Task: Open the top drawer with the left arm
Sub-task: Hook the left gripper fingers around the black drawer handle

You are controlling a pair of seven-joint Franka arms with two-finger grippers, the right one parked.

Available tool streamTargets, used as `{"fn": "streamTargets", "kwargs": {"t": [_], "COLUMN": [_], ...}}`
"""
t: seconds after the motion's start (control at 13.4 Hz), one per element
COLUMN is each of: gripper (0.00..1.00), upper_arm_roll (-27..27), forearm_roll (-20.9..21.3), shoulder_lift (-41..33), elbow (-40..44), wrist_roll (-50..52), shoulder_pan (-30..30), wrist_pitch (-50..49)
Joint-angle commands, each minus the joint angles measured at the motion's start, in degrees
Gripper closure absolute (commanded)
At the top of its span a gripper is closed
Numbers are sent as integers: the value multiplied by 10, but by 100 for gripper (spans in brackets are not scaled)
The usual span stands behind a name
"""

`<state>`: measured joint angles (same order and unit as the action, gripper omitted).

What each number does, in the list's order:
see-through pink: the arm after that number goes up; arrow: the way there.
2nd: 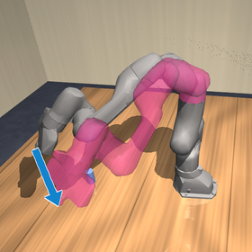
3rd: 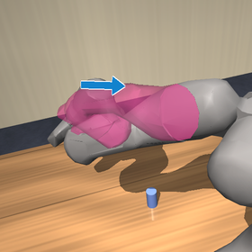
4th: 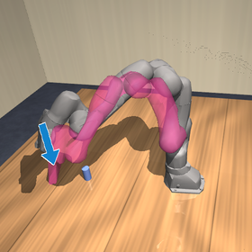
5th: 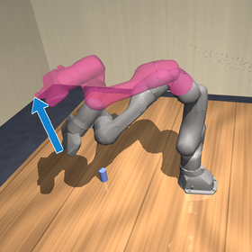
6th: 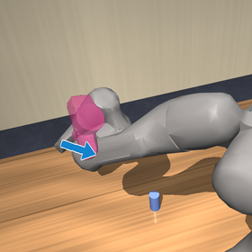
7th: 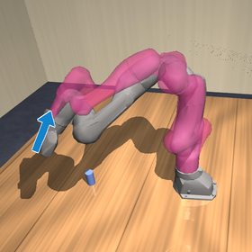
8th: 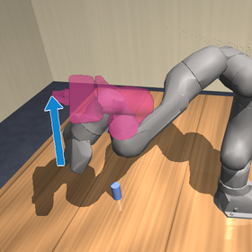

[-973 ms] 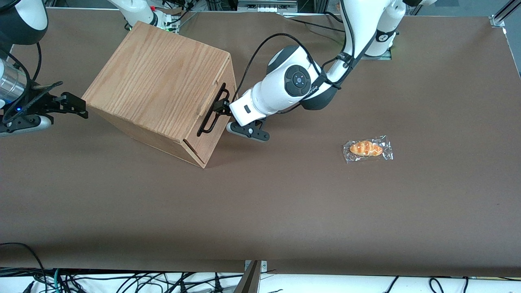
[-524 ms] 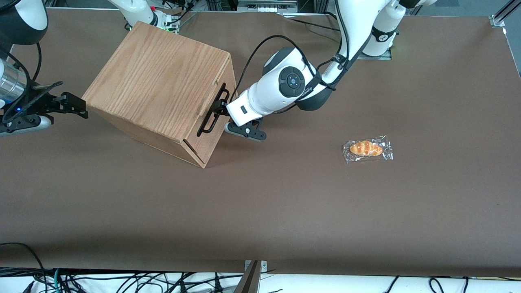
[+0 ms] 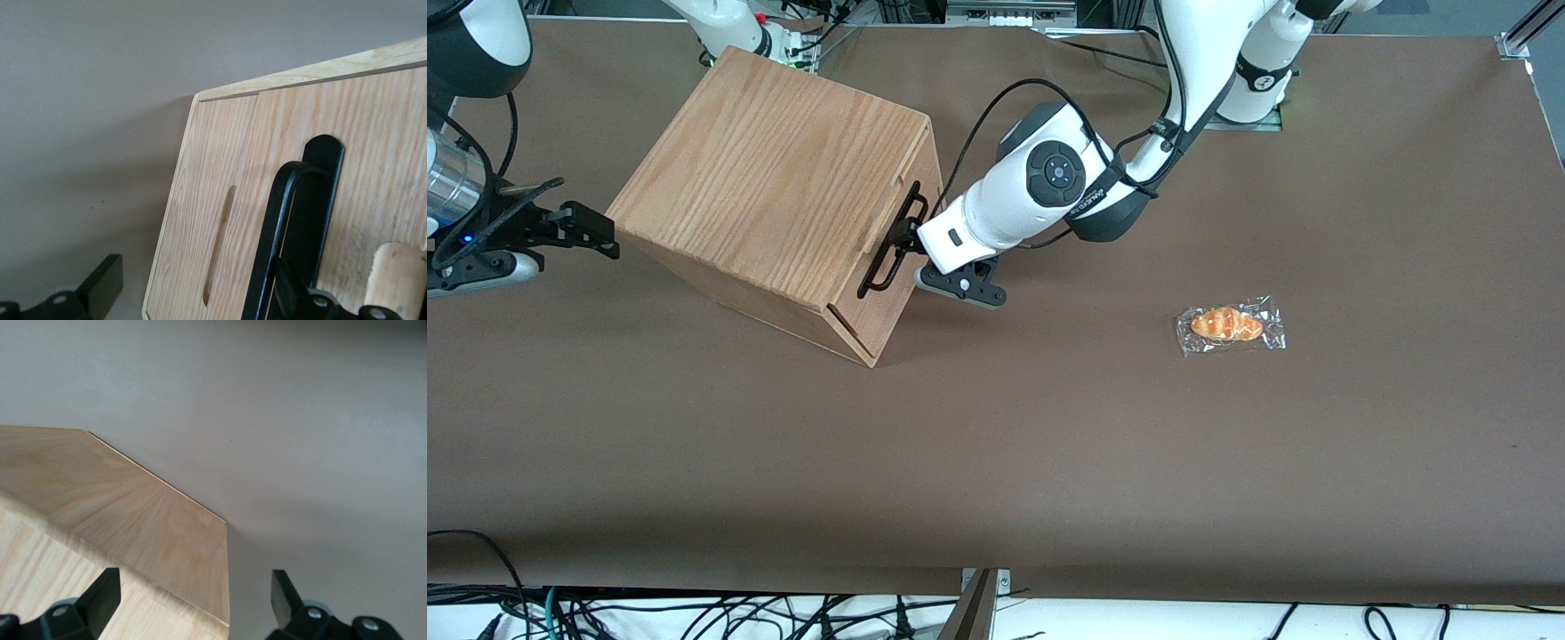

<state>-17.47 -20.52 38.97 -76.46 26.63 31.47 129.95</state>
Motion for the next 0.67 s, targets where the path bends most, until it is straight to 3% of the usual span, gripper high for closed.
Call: {"fn": "streamTargets", "kwargs": {"t": [0.0, 0.45, 0.6], "gripper": [0, 0, 0], "upper_arm_roll": [9, 10, 10], "forearm_roll": [22, 25, 47], "shoulder_lift": [15, 16, 18], "elbow": [15, 15, 14], "wrist_roll": [26, 34, 35], "shoulder_pan": [8, 11, 10], "wrist_pitch": [-3, -2, -2]}}
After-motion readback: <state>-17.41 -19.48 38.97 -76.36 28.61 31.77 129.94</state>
